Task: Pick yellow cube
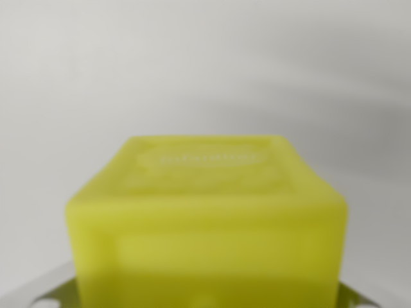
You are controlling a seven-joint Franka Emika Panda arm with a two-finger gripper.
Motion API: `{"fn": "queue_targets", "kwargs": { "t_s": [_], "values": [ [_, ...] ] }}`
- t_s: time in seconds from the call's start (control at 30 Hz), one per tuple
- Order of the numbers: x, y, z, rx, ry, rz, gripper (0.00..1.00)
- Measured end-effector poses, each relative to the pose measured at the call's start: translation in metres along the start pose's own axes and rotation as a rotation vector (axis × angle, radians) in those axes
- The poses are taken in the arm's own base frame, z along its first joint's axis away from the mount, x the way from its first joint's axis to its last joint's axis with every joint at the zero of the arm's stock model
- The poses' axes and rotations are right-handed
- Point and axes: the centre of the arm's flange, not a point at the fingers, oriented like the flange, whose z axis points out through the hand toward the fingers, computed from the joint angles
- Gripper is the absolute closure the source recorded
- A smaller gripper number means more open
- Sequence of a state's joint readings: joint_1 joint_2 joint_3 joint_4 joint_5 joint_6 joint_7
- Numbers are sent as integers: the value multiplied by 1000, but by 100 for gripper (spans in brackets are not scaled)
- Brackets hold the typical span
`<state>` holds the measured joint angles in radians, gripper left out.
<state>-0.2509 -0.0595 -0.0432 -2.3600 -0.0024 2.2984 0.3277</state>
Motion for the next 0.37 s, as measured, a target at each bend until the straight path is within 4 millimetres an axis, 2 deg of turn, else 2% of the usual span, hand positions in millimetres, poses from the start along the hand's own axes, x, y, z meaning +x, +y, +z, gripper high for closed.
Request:
{"fn": "queue_targets", "kwargs": {
  "t_s": [0.17, 0.37],
  "values": [
    [0, 0, -10, 0, 0, 0, 100],
    [0, 0, -11, 0, 0, 0, 100]
  ]
}}
